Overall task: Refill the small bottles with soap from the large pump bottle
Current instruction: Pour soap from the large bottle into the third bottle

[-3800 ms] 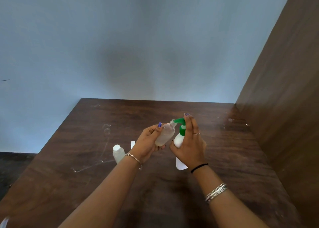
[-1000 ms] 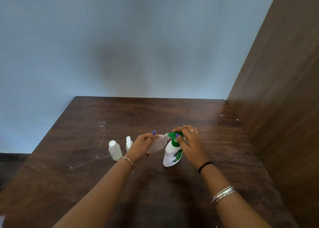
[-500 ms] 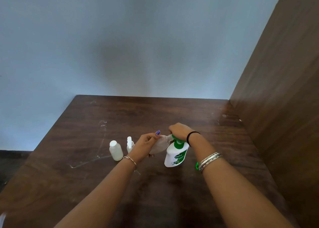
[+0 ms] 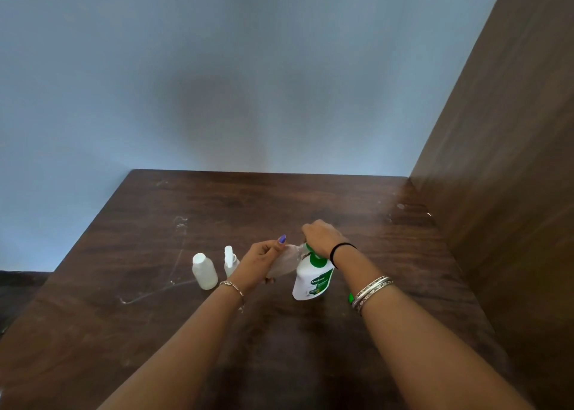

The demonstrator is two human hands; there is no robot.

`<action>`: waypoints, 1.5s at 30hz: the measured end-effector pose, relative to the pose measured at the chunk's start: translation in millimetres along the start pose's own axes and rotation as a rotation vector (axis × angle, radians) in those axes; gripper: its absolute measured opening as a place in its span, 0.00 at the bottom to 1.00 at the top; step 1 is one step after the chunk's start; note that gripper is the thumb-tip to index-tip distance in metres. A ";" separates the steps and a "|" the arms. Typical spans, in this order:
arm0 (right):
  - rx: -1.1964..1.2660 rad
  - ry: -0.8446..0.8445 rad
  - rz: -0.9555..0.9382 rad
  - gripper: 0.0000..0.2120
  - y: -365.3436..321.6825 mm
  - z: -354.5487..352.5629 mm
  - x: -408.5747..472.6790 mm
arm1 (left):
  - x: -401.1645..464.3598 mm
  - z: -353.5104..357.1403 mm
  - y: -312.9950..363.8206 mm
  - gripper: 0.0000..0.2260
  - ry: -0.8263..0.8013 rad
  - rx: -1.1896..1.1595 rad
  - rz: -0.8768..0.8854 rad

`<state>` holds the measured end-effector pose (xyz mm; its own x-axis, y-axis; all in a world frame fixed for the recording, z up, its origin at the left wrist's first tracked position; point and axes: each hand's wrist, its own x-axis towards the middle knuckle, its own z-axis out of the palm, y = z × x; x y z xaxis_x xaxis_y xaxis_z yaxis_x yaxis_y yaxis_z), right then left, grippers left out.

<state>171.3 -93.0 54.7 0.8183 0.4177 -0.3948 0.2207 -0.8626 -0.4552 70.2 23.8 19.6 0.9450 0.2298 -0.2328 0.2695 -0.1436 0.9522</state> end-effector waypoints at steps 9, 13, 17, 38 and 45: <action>0.165 0.034 0.025 0.22 -1.0 -2.1 -2.7 | 1.2 0.6 1.5 0.17 -0.002 -0.030 0.012; 0.186 0.085 0.060 0.21 -1.6 0.6 -5.8 | 0.7 1.6 -4.4 0.17 -0.008 -0.050 -0.009; 0.204 0.016 0.051 0.23 -6.8 -4.4 -8.0 | -2.9 5.6 -4.4 0.15 -0.014 -0.155 -0.013; 0.217 -0.021 0.000 0.17 -1.2 -1.5 -2.4 | -7.2 17.4 -2.5 0.12 0.026 -0.394 0.030; 0.193 0.002 0.006 0.18 -3.1 -1.5 -7.9 | -9.2 16.4 -6.9 0.11 0.037 -0.382 0.024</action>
<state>164.9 -94.1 60.4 0.8204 0.4121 -0.3964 0.1101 -0.7941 -0.5977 62.7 6.9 11.9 0.9410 0.2658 -0.2093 0.1527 0.2184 0.9638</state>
